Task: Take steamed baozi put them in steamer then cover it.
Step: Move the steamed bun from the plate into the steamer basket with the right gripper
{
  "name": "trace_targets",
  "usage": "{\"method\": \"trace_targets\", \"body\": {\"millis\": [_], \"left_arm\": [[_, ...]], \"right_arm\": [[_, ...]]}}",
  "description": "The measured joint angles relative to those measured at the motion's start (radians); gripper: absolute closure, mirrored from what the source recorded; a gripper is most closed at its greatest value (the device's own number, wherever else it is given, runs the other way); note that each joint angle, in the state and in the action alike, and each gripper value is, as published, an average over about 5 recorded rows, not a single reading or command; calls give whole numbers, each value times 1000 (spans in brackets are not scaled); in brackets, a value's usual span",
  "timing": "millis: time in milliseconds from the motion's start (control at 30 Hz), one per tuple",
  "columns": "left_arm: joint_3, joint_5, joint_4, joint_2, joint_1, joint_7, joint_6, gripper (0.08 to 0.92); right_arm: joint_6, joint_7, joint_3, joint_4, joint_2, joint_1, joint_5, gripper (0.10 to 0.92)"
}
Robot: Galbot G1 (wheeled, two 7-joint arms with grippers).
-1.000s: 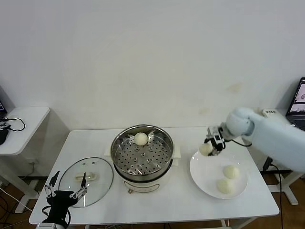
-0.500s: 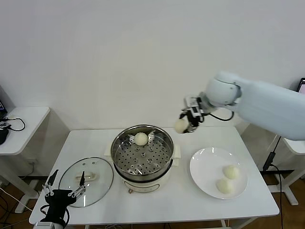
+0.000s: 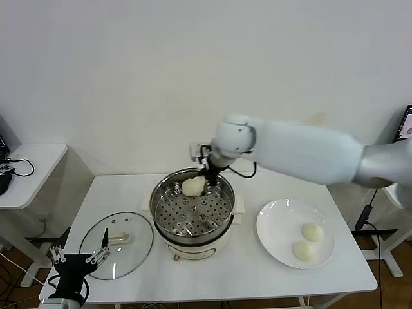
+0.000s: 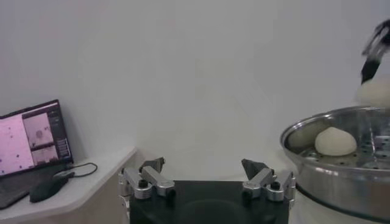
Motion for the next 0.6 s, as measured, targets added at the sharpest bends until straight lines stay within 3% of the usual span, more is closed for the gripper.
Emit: {"method": "trace_targets", "body": {"millis": [600], "left_arm": [[-6, -9, 4, 2, -9, 0, 0, 177]], "right_arm": [[-62, 83, 15, -182, 219, -120, 34, 406]]}}
